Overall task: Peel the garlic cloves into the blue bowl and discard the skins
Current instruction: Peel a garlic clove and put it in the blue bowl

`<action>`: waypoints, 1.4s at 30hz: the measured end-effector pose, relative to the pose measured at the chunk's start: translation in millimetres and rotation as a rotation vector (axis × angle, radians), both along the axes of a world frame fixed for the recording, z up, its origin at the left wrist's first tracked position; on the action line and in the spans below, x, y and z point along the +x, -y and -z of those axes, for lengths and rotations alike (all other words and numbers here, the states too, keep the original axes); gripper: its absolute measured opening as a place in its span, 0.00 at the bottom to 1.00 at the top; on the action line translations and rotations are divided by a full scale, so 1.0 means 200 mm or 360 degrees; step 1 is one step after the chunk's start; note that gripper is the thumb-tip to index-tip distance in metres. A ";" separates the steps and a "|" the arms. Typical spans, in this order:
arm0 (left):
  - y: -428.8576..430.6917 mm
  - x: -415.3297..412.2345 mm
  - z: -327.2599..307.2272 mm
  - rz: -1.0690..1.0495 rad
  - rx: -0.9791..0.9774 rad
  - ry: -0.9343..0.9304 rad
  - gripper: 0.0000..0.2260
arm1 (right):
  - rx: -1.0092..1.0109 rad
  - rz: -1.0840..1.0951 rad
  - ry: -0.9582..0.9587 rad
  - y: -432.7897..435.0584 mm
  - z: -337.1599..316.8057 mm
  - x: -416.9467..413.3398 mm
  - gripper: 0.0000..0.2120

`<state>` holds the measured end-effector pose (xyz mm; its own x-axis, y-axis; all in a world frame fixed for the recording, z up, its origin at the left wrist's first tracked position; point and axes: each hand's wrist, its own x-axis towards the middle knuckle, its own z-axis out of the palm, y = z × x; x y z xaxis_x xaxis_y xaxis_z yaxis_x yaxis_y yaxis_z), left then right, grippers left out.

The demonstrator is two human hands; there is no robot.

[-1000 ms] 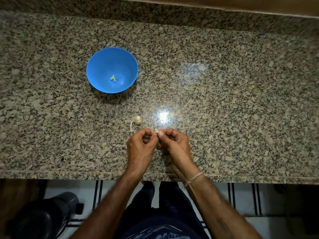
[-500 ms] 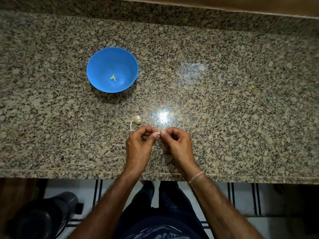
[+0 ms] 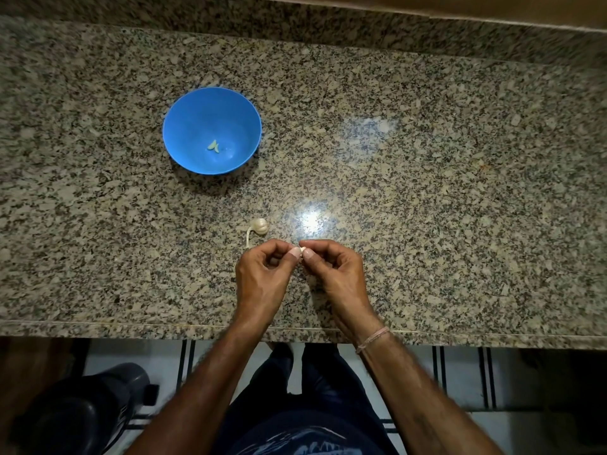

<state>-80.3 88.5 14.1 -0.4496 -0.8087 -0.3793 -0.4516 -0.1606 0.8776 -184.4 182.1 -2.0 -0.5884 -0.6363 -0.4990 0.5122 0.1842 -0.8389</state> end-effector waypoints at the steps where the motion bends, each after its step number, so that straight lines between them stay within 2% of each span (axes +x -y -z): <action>1: 0.00 0.00 0.00 0.0008 -0.0002 0.0018 0.02 | 0.0010 -0.0006 -0.0006 0.00 0.00 0.00 0.08; 14: -0.01 -0.02 0.03 0.0139 -0.0170 0.0226 0.05 | 0.0042 0.0053 -0.0096 0.01 -0.01 0.01 0.07; 21: -0.04 -0.03 0.04 0.0129 -0.0019 0.0153 0.09 | 0.0040 -0.0117 -0.0126 0.00 0.00 0.00 0.11; 26: -0.04 -0.04 0.05 0.0175 0.0038 0.0165 0.11 | 0.0114 -0.0140 -0.0226 -0.01 0.01 0.00 0.09; 29: -0.04 -0.04 0.06 0.0136 0.0064 0.0207 0.11 | 0.0099 -0.0133 -0.0182 -0.01 0.01 0.00 0.09; 32: -0.02 -0.03 0.07 0.0093 -0.0008 0.0250 0.08 | 0.0032 -0.0060 0.0063 -0.01 0.01 0.00 0.09; 36: -0.03 -0.01 0.05 0.0031 -0.0074 0.0103 0.07 | -0.0041 0.0032 0.0311 -0.01 -0.01 -0.01 0.10; 39: -0.04 -0.01 0.04 0.0008 -0.0181 0.0115 0.05 | 0.0022 0.0044 0.0274 -0.01 -0.01 -0.01 0.09; 42: -0.03 0.00 0.04 0.0111 -0.0360 0.0190 0.06 | 0.0093 0.0017 0.0097 -0.01 -0.03 -0.02 0.08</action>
<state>-81.2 94.8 5.3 -0.4702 -0.8476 -0.2461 -0.5571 0.0688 0.8276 -187.6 184.6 3.5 -0.5624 -0.5989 -0.5701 0.5642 0.2261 -0.7941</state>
